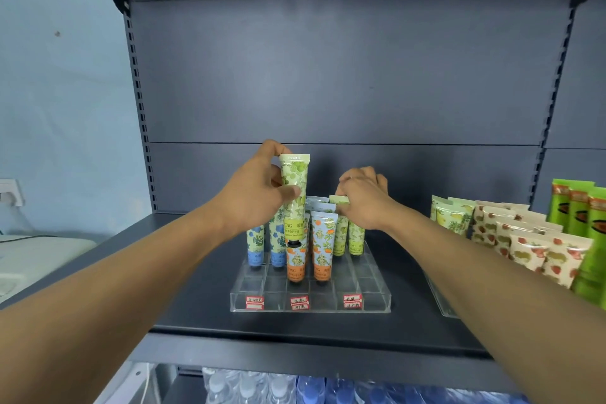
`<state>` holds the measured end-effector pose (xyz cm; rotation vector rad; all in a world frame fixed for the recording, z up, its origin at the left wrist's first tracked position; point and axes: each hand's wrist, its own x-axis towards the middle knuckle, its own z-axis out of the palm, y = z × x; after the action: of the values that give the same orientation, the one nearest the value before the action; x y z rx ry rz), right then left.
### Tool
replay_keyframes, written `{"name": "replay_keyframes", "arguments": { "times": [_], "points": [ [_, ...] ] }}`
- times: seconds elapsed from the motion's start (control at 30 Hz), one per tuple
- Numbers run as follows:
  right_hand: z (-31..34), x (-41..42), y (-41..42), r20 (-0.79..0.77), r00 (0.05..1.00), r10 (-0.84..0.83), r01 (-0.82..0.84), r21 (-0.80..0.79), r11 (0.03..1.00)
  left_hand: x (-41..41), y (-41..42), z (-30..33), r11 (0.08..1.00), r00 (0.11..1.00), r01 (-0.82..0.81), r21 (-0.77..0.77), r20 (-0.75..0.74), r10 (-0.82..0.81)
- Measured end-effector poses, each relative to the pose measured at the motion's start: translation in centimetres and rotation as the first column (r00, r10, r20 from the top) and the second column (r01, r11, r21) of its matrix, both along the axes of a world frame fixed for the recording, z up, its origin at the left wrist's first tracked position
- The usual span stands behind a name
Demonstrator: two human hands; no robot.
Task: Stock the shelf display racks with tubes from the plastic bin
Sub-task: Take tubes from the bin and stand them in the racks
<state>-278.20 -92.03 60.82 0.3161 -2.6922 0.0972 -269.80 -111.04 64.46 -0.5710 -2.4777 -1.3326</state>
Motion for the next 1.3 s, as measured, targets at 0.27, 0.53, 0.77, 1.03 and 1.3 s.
{"name": "replay_keyframes", "arguments": {
  "times": [0.27, 0.53, 0.77, 1.03, 1.3],
  "points": [
    [1.3, 1.5, 0.6, 0.029, 0.998, 0.049, -0.046, -0.108, 0.993, 0.2, 0.5, 0.1, 1.000, 1.000, -0.006, -0.023, -0.003, 0.006],
    [7.7, 6.7, 2.0, -0.098, 0.944, 0.316, -0.322, -0.488, 0.811, 0.7, 3.7, 1.6, 0.999, 0.999, 0.050, 0.017, -0.011, -0.050],
    [8.8, 9.4, 3.2, -0.009, 0.951, 0.309, -0.292, -0.354, 0.888, 0.8, 7.0, 1.5, 0.998, 0.998, 0.029, -0.061, -0.056, -0.032],
    [7.9, 7.5, 4.2, -0.084, 0.990, 0.115, -0.135, -0.294, 0.946, 1.6, 4.8, 0.7, 0.924, 0.986, -0.091, -0.371, -0.163, 0.032],
    [2.9, 4.6, 1.2, 0.007, 1.000, 0.026, -0.024, -0.199, 0.980, 1.6, 2.0, -1.0, 0.858, 0.962, -0.191, -0.476, -0.262, 0.069]
  ]
}}
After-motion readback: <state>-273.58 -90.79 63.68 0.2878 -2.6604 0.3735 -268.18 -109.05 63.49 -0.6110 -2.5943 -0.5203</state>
